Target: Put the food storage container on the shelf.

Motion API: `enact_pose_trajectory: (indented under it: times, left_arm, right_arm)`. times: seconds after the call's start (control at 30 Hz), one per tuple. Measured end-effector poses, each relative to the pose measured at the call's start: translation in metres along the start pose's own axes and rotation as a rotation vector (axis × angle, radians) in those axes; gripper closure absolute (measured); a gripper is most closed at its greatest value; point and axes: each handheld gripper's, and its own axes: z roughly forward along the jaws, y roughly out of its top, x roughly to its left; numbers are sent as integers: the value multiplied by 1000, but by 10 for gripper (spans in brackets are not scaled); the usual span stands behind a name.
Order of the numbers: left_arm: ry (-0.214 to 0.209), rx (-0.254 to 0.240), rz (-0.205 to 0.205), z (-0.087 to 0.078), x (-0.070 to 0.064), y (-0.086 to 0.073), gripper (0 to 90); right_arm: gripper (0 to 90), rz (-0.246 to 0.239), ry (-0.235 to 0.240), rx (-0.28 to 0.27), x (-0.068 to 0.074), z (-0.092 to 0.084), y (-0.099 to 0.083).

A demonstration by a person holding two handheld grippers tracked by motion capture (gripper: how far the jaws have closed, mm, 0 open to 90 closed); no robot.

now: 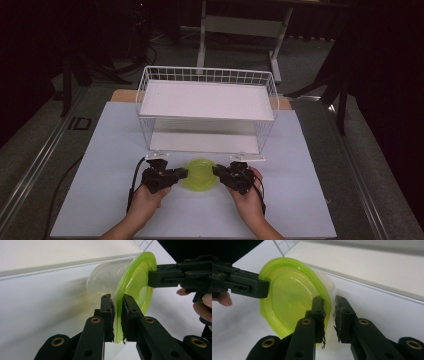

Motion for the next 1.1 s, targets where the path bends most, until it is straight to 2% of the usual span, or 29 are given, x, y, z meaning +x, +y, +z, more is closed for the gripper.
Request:
enact_pose_trajectory:
  times: [0.2, 0.37, 0.57, 0.6, 0.77, 1.1]
  left_arm:
    - [5, -44, 38, -4, -5, 13, 819]
    - [-4, -112, 85, -3, -7, 32, 817]
    - [-5, -153, 126, 3, -5, 44, 815]
    - [-1, -155, 135, 9, -3, 45, 814]
    - [2, -137, 127, 24, 6, 44, 812]
    - [8, -116, 119, 42, 19, 44, 811]
  right_arm:
    - [787, -20, -25, -43, 3, -10, 11]
    - [785, 0, -12, -84, -6, -18, 30]
    - [784, 19, -17, -97, -14, -20, 44]
    - [784, 29, -23, -94, -18, -18, 46]
    - [784, 56, -41, -69, -28, -7, 43]
    - [782, 83, -68, -42, -40, 12, 39]
